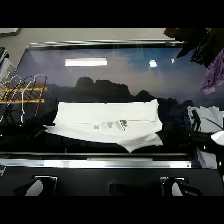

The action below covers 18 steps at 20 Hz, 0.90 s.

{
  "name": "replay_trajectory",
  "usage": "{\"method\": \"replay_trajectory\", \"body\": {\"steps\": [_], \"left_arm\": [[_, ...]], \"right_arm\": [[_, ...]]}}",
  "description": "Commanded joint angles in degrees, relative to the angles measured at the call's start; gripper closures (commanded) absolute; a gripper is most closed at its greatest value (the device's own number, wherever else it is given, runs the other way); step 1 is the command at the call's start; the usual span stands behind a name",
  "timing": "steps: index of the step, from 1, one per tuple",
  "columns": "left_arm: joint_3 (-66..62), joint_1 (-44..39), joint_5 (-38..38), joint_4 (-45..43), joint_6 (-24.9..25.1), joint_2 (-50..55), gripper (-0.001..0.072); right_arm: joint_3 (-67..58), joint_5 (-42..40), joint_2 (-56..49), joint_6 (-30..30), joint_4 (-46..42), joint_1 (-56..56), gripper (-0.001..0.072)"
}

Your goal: Fold the clothes and pants, and hang the long-sleeved shirts on hangers.

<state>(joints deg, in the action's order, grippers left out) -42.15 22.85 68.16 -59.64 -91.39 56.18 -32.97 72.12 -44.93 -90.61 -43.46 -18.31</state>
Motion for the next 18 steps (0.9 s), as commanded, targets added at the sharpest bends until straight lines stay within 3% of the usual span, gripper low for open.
{"method": "replay_trajectory", "body": {"steps": [1, 7, 13, 18], "left_arm": [[-4.5, -3.2, -7.7, 0.2, -0.2, 9.4, 0.0694], [-18.4, -8.3, -9.2, 0.2, -0.1, 24.4, 0.0694], [-31.0, -11.4, -8.0, 0.0, -0.6, 36.9, 0.0694], [-36.0, -13.0, -8.2, -0.2, -1.7, 43.5, 0.0693]], "right_arm": [[-8.2, -7.8, -16.3, 8.1, 5.9, 0.0, 0.0682], [-22.9, -11.0, -30.9, 9.4, 5.8, 0.0, 0.0682], [-27.9, -14.8, -38.6, 9.4, 4.9, 4.4, 0.0682], [-28.5, -19.3, -42.4, 5.9, 0.4, 6.7, 0.0681]]}}
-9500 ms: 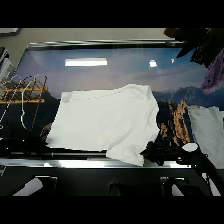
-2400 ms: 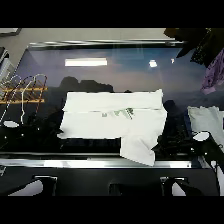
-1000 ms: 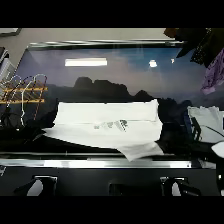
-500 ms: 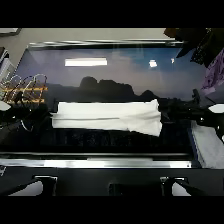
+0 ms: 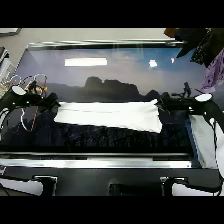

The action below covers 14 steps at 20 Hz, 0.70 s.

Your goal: Fold the clothes and pants, and hang the long-sleeved shirts on hangers.

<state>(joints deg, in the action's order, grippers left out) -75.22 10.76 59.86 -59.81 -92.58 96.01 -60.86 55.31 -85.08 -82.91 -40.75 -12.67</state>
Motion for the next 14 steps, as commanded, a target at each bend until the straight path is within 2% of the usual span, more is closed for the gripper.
{"method": "replay_trajectory", "body": {"steps": [1, 2, 3, 4, 5, 6, 7, 8, 9, 10, 11, 12, 14], "left_arm": [[-3.3, -1.2, 0.0, -0.1, -0.5, 4.3, 0.0665], [-3.4, -1.3, -0.1, 0.0, -0.5, 4.6, 0.054], [-3.5, -1.3, 0.1, 0.0, -0.5, 4.6, 0.038], [-4.2, -1.1, 1.4, 0.0, -0.5, 4.4, 0.0292], [-5.6, -0.7, 3.4, -0.4, -0.5, 3.9, 0.0288], [-7.2, -0.4, 5.3, -0.9, -0.5, 3.2, 0.0288], [-8.9, -0.3, 7.0, -1.9, -0.5, 2.0, 0.0287], [-10.4, -0.3, 8.2, -3.5, -0.5, 0.6, 0.0228], [-11.6, -0.3, 8.5, -5.1, -0.5, -1.2, 0.007], [-12.4, -0.3, 8.5, -6.2, -0.5, -2.8, 0.0017], [-13.0, -0.4, 8.6, -7.1, -0.5, -4.6, 0.0017], [-13.2, -0.4, 8.9, -7.8, -0.8, -6.1, 0.0017], [-13.4, -0.5, 10.3, -9.4, -2.0, -8.7, 0.0017]], "right_arm": [[-0.6, -2.5, -2.7, -1.8, -2.5, 1.1, 0.0679], [-0.6, -2.5, -2.8, -1.9, -2.5, 1.1, 0.0633], [-0.7, -2.4, -2.8, -2.1, -2.1, 0.9, 0.056], [-1.5, -0.9, -2.6, -2.4, -1.7, 0.3, 0.0552], [-3.4, 2.5, -2.6, -2.4, -1.8, -0.7, 0.0516], [-5.6, 6.5, -2.5, -3.0, -1.9, -2.2, 0.0398], [-8.1, 10.7, -2.3, -3.8, -2.4, -4.3, 0.0244], [-10.2, 13.8, -2.3, -3.9, -3.9, -6.4, 0.0177], [-11.3, 15.3, -2.3, -3.9, -5.3, -8.2, 0.0154], [-11.6, 15.5, -2.3, -3.9, -6.3, -9.8, 0.0154], [-11.6, 15.5, -2.5, -3.7, -7.5, -10.9, 0.015], [-11.6, 15.9, -3.3, -3.2, -8.9, -11.6, 0.0096], [-11.6, 18.3, -5.9, -0.4, -9.0, -11.4, 0.0063]]}}
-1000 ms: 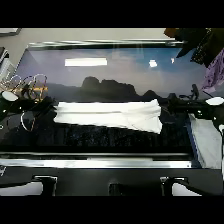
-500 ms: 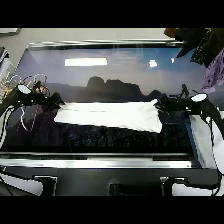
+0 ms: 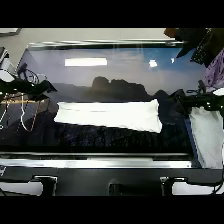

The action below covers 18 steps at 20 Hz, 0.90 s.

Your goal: Fold the clothes and pants, and hang the long-sleeved shirts on hangers.

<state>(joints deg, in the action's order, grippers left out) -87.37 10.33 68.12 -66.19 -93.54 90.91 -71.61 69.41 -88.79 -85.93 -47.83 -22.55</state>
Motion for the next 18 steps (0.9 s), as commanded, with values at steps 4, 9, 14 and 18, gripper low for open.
{"method": "replay_trajectory", "body": {"steps": [4, 9, 14, 18], "left_arm": [[-1.2, -0.1, 6.8, -7.1, -1.1, -6.6, 0.0017], [-1.2, -0.1, 9.0, -7.8, -2.1, -6.8, 0.0017], [-1.2, -0.1, 9.0, -7.8, -2.2, -6.8, 0.0017], [-1.2, -0.1, 9.0, -7.8, -2.6, -6.8, 0.0017]], "right_arm": [[-0.9, 7.5, -7.6, 6.3, -0.1, -1.5, 0.0045], [-0.8, 6.7, -10.1, 8.2, 2.8, -1.4, 0.0047], [1.3, 5.5, -11.0, 8.8, 4.5, -1.4, 0.0054], [3.6, 4.1, -11.2, 10.3, 6.6, -0.3, 0.0057]]}}
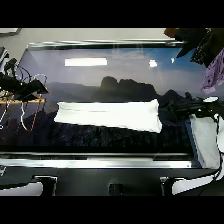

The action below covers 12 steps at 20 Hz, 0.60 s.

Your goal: Fold the clothes and pants, and hang the long-sleeved shirts on hangers.

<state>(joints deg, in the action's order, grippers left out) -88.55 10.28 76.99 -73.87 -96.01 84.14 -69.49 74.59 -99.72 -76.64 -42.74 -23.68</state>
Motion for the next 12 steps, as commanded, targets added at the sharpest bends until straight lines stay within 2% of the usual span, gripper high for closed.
{"method": "replay_trajectory", "body": {"steps": [1, 3, 6, 8, 10, 11, 12], "left_arm": [[0.0, 0.0, 0.1, -0.1, -0.1, 0.0, 0.0017], [0.0, 0.0, 0.1, -0.1, -0.1, 0.0, 0.0017], [0.0, 0.0, 0.1, -0.1, -0.1, 0.0, 0.0017], [0.0, 0.0, 0.2, -0.1, -0.1, 0.0, 0.0022], [0.0, 0.0, 0.2, -0.1, -0.1, 0.0, 0.0029], [0.0, 0.0, 0.2, -0.1, -0.1, 0.1, 0.0068], [0.0, 0.0, 0.2, 0.4, -0.1, 0.2, 0.0307]], "right_arm": [[1.9, -1.4, -0.2, 1.4, 1.1, 2.3, 0.0057], [2.0, -3.1, -0.2, 1.2, 0.0, 5.4, 0.0065], [2.0, -7.6, -0.2, -0.5, -1.8, 9.0, 0.0206], [2.0, -9.5, -0.2, -0.9, -2.3, 10.6, 0.0398], [1.8, -9.4, -0.1, -0.9, -1.5, 11.1, 0.0629], [1.5, -8.5, 0.3, -0.9, -1.0, 11.1, 0.0676], [1.0, -7.8, 1.2, -1.0, -1.0, 11.1, 0.068]]}}
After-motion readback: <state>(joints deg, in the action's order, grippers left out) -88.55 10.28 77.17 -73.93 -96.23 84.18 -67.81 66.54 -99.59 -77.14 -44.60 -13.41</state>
